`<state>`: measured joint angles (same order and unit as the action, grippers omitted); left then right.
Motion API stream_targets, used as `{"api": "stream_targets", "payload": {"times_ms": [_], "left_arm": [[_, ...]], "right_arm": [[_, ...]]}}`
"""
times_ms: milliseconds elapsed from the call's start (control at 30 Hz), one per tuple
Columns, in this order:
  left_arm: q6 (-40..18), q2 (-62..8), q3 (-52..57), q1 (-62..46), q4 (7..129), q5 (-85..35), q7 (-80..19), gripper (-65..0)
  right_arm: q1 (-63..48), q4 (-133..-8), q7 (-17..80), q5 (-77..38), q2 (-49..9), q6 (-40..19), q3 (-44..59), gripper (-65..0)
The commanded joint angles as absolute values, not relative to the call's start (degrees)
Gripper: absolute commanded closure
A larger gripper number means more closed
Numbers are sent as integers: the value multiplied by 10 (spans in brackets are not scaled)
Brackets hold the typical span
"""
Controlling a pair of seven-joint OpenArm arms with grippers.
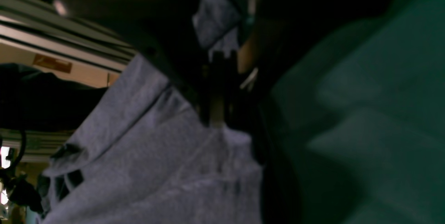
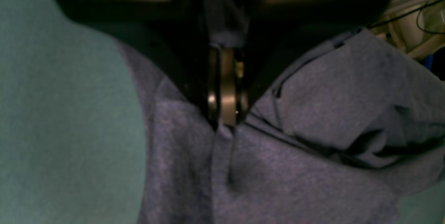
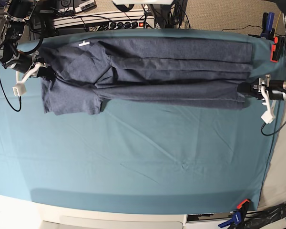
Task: Fold the T-shirt properly
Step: 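Drag the folded hem further toward the robot with both grippers, then lay the hem onto the shoulder edge and open both grippers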
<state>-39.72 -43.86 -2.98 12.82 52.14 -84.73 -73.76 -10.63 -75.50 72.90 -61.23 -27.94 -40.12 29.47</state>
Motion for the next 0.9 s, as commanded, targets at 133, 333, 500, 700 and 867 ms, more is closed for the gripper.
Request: {"api": "stream_targets", "payload": {"times_ms": [133, 333, 500, 700, 867], "left_arm": [[-400, -491, -24, 137, 528, -850, -741, 0], [-400, -497, -24, 136, 528, -850, -741, 0], [-400, -491, -24, 136, 528, -850, -741, 0], [-400, -489, -24, 131, 527, -850, -746, 0], [-400, -489, -24, 131, 527, -850, -748, 0]], "right_arm": [[-114, -762, 745, -604, -310, -400, 314, 0], [-114, -762, 747, -622, -314, -400, 334, 0], [-115, -762, 751, -622, -313, -400, 334, 0], [-122, -762, 756, -628, -313, -400, 334, 0], [-138, -762, 763, -641, -312, -400, 334, 0]]}}
